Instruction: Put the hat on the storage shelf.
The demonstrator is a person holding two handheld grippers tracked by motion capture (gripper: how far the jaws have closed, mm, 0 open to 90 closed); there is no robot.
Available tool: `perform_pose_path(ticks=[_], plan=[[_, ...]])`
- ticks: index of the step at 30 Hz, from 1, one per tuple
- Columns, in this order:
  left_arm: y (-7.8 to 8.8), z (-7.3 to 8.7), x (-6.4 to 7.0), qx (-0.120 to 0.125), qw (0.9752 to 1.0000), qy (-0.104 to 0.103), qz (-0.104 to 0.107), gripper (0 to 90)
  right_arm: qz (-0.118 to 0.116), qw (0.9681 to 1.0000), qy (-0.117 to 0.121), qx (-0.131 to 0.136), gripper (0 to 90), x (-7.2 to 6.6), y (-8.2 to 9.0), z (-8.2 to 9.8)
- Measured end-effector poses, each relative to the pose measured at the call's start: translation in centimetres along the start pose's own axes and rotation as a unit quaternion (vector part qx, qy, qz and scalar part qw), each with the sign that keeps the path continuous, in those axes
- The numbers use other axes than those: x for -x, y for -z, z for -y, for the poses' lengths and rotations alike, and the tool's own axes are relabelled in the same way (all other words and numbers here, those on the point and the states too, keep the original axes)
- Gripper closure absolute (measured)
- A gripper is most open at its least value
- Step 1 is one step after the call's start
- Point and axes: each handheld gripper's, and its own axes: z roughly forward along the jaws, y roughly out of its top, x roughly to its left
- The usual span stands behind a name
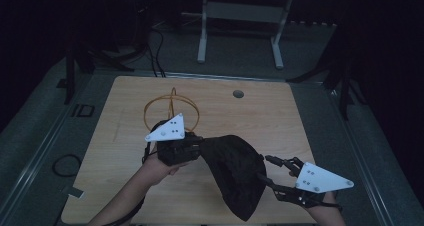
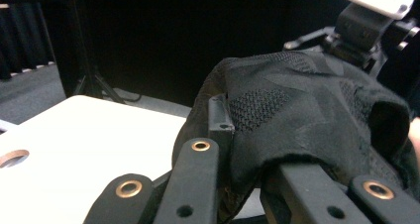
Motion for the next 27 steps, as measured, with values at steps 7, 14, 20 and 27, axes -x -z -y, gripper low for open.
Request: perform_pose_path(ticks=[7,14,20,27], plan=[[-0.4,0.2,-0.2,-0.008,0.9999,0.008,0.003,88.0,-0.027,0.9986,0.046,0.005,53.9,-0.7,-1.0,-0.9],[-0.7,0.0,-0.1,-0.010,0.9999,0.008,0.003,88.0,-0.032,0.9977,0.059,-0.004,76.4,-0.9,-1.3,-1.0],[-0.9,0.0,-0.3,-0.019,0.9997,0.006,-0.011,87.7,-0.042,0.9977,0.050,-0.014,88.2,-0.7,-1.7,-0.9],[-1.3,0.5,-0.6,-0.038,0.9985,-0.002,-0.038,87.3,-0.048,0.9987,0.016,0.009,88.8,0.1,-1.2,-0.8]])
